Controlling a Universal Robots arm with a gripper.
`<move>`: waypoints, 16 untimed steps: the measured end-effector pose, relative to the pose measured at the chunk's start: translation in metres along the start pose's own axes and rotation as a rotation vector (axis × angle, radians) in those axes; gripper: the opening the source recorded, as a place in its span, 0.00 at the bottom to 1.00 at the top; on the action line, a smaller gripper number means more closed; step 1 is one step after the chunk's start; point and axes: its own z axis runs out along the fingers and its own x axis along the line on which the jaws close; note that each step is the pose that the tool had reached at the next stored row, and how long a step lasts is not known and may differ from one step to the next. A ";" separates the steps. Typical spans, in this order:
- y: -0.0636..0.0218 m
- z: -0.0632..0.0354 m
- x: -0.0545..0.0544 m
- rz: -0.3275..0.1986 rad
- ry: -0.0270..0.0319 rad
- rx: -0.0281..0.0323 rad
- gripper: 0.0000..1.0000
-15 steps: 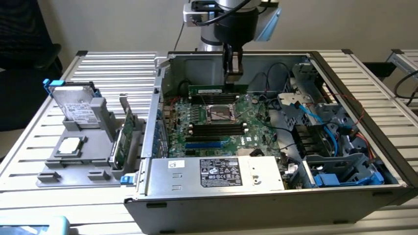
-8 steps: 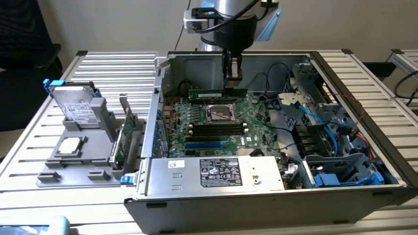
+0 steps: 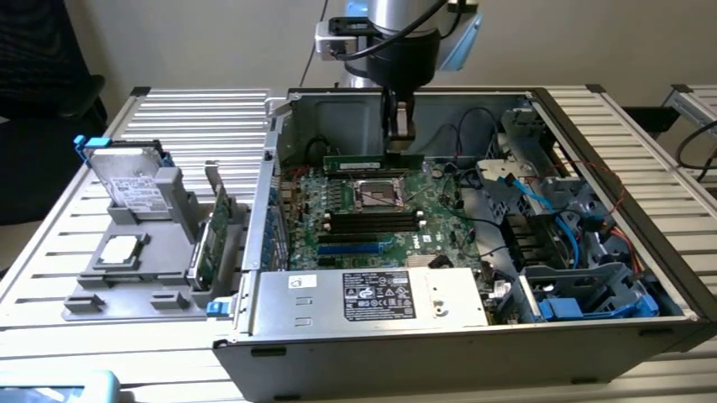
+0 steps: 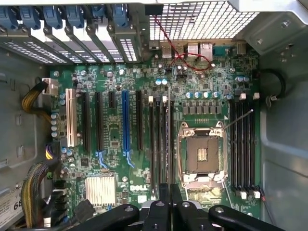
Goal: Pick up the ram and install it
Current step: 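Insert the ram into the slot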
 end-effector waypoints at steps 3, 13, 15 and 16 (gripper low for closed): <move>-0.0009 0.0048 -0.002 0.000 0.0059 0.0004 0.12; -0.0033 0.0186 -0.004 -0.001 0.0335 0.0015 0.12; -0.0032 0.0223 -0.003 -0.001 0.0334 0.0016 0.12; -0.0032 0.0240 -0.003 -0.001 0.0334 0.0016 0.12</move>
